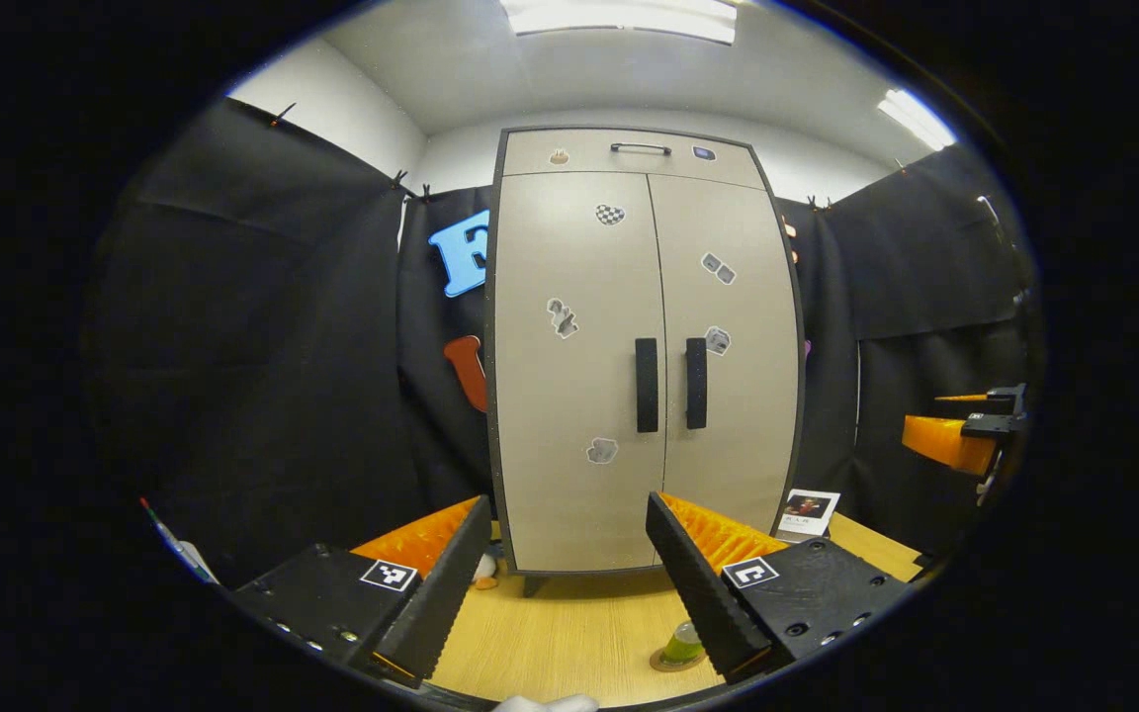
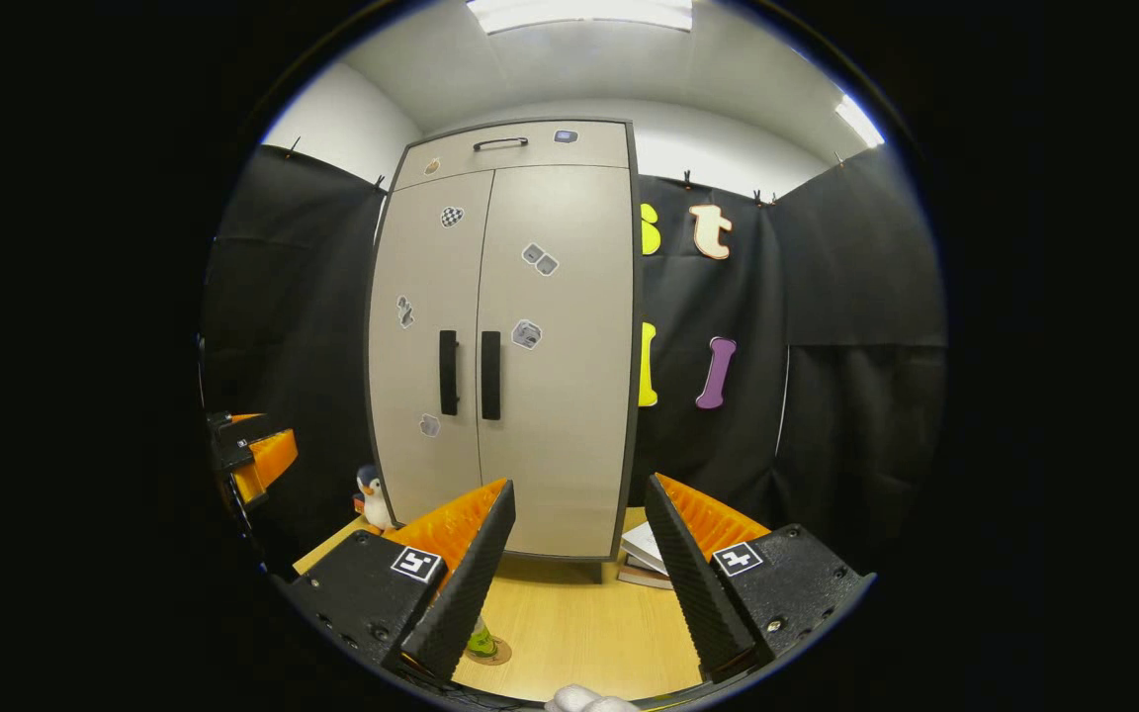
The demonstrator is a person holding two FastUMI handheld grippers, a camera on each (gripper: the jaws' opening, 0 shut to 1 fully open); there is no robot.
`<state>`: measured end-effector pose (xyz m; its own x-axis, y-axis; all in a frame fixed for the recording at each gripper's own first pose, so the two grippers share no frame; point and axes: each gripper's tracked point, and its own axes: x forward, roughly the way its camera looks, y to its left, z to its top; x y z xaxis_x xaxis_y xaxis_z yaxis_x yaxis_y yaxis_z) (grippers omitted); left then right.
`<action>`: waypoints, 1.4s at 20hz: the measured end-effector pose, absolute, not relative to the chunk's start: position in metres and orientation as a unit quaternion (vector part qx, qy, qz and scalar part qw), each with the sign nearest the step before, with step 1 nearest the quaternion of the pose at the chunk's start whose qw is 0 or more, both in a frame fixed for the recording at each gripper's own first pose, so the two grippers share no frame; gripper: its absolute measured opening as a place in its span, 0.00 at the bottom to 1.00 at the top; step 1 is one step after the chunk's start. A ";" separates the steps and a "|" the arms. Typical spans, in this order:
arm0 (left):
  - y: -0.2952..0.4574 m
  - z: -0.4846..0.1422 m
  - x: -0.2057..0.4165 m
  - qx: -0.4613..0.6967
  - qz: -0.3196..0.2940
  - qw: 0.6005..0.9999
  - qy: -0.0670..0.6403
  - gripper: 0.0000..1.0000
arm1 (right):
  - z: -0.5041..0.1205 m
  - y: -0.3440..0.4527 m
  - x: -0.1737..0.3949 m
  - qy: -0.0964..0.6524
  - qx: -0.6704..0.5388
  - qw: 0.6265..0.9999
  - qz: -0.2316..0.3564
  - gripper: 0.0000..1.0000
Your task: Grasp the bottle in the cabinet with the left hand and place it on the coaster, then close the right door with the right hand and the left door with the left hand.
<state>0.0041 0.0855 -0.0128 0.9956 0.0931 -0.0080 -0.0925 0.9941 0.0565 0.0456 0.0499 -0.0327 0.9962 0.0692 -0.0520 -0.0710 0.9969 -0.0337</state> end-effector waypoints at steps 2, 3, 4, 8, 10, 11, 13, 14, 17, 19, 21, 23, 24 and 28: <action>0.090 -0.016 0.006 0.029 0.048 0.998 0.008 0.96 | -0.033 0.051 0.047 0.027 -0.020 0.999 0.032 0.82; 0.092 -0.017 0.007 0.031 0.050 0.998 0.007 0.96 | -0.033 0.052 0.048 0.027 -0.022 0.999 0.031 0.82; 0.096 -0.017 0.007 0.034 0.053 0.998 0.008 0.96 | -0.033 0.053 0.048 0.026 -0.024 0.999 0.032 0.82; 0.102 -0.017 0.007 0.033 0.057 0.998 0.006 0.96 | -0.036 0.062 0.050 0.030 -0.029 0.999 0.035 0.82; 0.104 -0.019 0.007 0.030 0.054 0.998 0.007 0.96 | -0.038 0.068 0.051 0.033 -0.030 0.998 0.036 0.82; 0.104 -0.020 0.007 0.031 0.053 0.998 0.007 0.96 | -0.038 0.070 0.052 0.034 -0.031 0.998 0.036 0.82; 0.104 -0.021 0.008 0.033 0.049 0.998 0.007 0.96 | -0.039 0.072 0.053 0.035 -0.035 0.998 0.034 0.82; 0.104 -0.022 0.010 0.034 0.048 0.998 0.007 0.96 | -0.038 0.073 0.053 0.034 -0.036 0.998 0.034 0.82; 0.101 -0.023 0.014 0.036 0.042 0.998 0.007 0.96 | -0.036 0.070 0.052 0.030 -0.040 0.998 0.027 0.82; 0.098 -0.023 0.016 0.034 0.039 0.999 0.007 0.96 | -0.034 0.068 0.054 0.026 -0.037 0.999 0.026 0.82; 0.097 -0.022 0.019 0.036 0.039 0.999 0.007 0.96 | -0.031 0.062 0.054 0.024 -0.036 0.999 0.022 0.82; 0.092 -0.023 0.022 0.038 0.037 0.999 0.008 0.96 | -0.030 0.056 0.053 0.023 -0.035 0.999 0.020 0.82; 0.089 -0.023 0.023 0.039 0.038 0.998 0.009 0.96 | -0.030 0.053 0.054 0.023 -0.035 0.999 0.020 0.82; 0.074 -0.024 0.025 0.034 0.046 0.998 0.018 0.96 | -0.029 0.038 0.055 0.028 -0.039 0.998 0.028 0.82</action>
